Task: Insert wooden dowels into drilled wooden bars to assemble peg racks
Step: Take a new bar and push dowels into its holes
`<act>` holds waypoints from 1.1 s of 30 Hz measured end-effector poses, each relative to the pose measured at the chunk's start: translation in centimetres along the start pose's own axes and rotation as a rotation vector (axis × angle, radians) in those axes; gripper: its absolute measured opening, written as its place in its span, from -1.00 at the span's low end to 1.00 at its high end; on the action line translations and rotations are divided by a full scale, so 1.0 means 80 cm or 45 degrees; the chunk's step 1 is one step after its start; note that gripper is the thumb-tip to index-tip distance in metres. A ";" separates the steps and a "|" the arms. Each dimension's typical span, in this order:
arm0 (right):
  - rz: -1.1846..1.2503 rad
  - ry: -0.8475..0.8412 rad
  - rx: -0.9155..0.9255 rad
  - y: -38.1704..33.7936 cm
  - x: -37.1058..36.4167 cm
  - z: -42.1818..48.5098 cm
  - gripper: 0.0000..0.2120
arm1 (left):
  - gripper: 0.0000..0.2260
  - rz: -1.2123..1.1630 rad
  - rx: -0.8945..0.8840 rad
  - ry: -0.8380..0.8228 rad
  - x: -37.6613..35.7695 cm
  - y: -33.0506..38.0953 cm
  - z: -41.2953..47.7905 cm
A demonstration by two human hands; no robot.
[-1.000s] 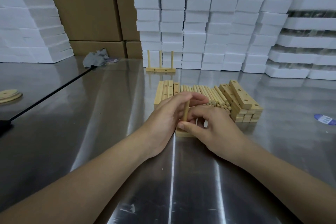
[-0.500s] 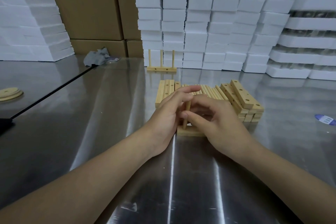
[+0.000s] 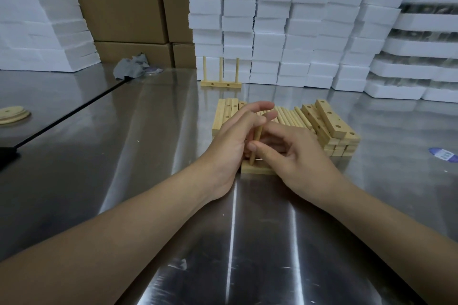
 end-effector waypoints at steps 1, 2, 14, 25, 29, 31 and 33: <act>-0.023 -0.006 0.007 0.000 0.000 0.000 -0.93 | -0.66 0.003 -0.005 0.004 0.000 0.000 -0.001; -0.046 -0.005 0.008 0.000 0.000 -0.001 -0.94 | -0.66 0.005 -0.008 0.010 0.000 0.001 -0.003; -0.136 0.008 0.008 -0.005 0.003 -0.001 -0.94 | -0.65 0.001 -0.027 0.093 -0.007 0.002 -0.005; -0.359 0.200 0.038 0.000 0.036 -0.013 -0.82 | -0.75 0.182 -0.226 0.103 -0.005 0.014 -0.006; -0.570 0.549 -0.054 0.014 0.078 -0.010 -0.84 | -0.79 0.169 -0.244 0.114 -0.001 0.023 -0.007; -0.787 0.528 -0.099 0.016 0.087 -0.010 -0.87 | -0.79 0.185 -0.268 0.090 -0.001 0.028 -0.008; -0.991 0.422 -0.141 0.017 0.085 -0.008 -0.93 | -0.79 0.205 -0.287 0.076 0.000 0.030 -0.007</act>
Point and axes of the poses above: each hand's wrist, its own z-axis towards the middle knuckle, its own x-axis out of the back of the hand, y = z × x, the point moved 2 cm from there along z, towards the middle knuckle
